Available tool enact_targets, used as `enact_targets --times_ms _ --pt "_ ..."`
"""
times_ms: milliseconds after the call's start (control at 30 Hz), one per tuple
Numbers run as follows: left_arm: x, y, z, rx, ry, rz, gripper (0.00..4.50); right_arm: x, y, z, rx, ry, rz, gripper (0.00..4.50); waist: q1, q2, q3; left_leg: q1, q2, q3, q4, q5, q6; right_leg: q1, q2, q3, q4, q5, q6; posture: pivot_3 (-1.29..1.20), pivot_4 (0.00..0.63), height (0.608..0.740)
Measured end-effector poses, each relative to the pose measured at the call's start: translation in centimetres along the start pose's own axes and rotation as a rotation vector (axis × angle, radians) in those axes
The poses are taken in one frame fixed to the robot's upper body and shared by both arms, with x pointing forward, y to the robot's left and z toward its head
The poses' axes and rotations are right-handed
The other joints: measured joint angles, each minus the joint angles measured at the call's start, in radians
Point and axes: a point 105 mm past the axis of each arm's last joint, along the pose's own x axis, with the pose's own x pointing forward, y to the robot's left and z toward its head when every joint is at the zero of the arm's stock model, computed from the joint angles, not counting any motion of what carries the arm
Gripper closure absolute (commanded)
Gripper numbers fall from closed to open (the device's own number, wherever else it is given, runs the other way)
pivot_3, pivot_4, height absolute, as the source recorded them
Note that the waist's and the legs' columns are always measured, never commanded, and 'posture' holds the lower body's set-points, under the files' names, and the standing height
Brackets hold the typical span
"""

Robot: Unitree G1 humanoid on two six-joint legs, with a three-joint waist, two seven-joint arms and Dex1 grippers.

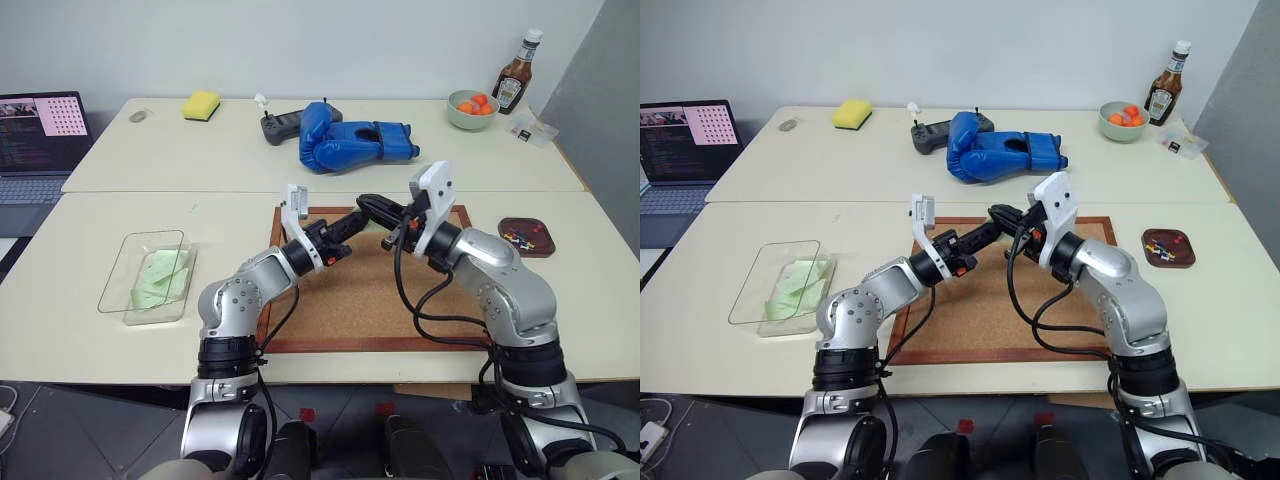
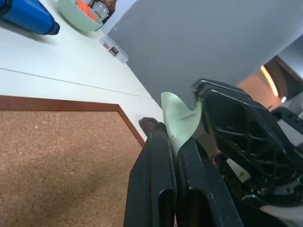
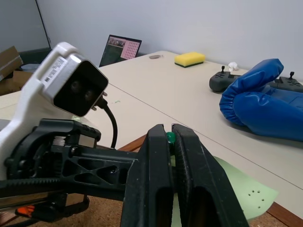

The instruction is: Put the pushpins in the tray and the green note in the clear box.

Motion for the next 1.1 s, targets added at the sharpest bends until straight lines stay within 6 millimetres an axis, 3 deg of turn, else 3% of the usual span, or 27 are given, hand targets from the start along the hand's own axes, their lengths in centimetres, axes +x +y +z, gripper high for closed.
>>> enact_targets --times_ms 100,333,433,600,733,867,967,1100 --pt "-0.2 1.1 -0.4 -0.048 0.007 0.041 4.49 -0.2 -0.1 0.6 -0.012 -0.017 -0.018 4.50 0.000 0.000 0.000 0.000 0.000 0.000 0.000 0.000 0.000 0.000 0.000 0.000 0.000 0.000 0.000 0.00 0.150 0.740" --pt "0.6 0.6 -0.5 -0.078 0.030 0.009 4.49 -0.9 -0.2 0.9 -0.007 -0.027 -0.061 4.50 0.001 0.000 0.000 0.000 0.000 0.000 0.000 0.000 -0.001 0.000 0.000 0.000 0.000 0.000 0.000 0.00 0.150 0.740" --pt "0.9 0.2 -0.9 0.031 0.094 -0.012 4.49 -1.7 -1.2 1.0 -0.017 -0.020 -0.118 4.50 0.000 0.000 0.000 0.000 0.000 0.000 0.000 0.001 -0.001 0.000 0.000 0.000 0.000 0.000 0.000 0.00 0.150 0.740" --pt "0.8 -0.7 -1.5 0.406 0.227 -0.066 4.49 -5.2 -5.7 0.2 -0.029 0.031 -0.347 4.50 0.002 0.000 0.000 0.000 -0.001 0.001 -0.001 0.001 -0.002 0.000 0.000 0.001 0.000 0.000 0.000 0.00 0.150 0.740" --pt "1.3 -1.6 -3.2 0.737 0.334 -0.163 4.49 -10.2 -11.5 -1.7 -0.012 0.133 -0.639 4.50 0.005 0.000 0.000 0.000 -0.001 0.003 -0.001 0.000 -0.001 0.000 0.000 0.002 -0.001 0.000 0.000 0.00 0.150 0.740" --pt "2.0 -2.6 -4.4 0.801 0.345 -0.234 4.49 -13.3 -14.7 -3.7 0.071 0.197 -0.776 4.50 0.001 0.000 0.000 0.000 -0.001 0.006 -0.001 -0.001 0.003 0.000 0.000 0.002 0.000 0.000 0.000 0.00 0.150 0.740" --pt "2.4 -2.9 -4.9 0.812 0.347 -0.253 4.49 -14.5 -17.3 -5.1 0.129 0.234 -0.837 4.50 -0.008 0.000 0.000 0.001 0.000 0.010 -0.001 -0.001 0.004 0.000 0.000 0.004 0.001 0.000 0.000 0.00 0.150 0.740" --pt "2.3 -2.7 -5.0 0.812 0.357 -0.250 4.49 -14.9 -18.9 -6.0 0.161 0.244 -0.865 4.50 -0.011 0.000 0.000 0.001 0.001 0.010 -0.001 -0.001 0.004 0.000 0.001 0.003 0.001 0.000 0.000 0.00 0.150 0.740"
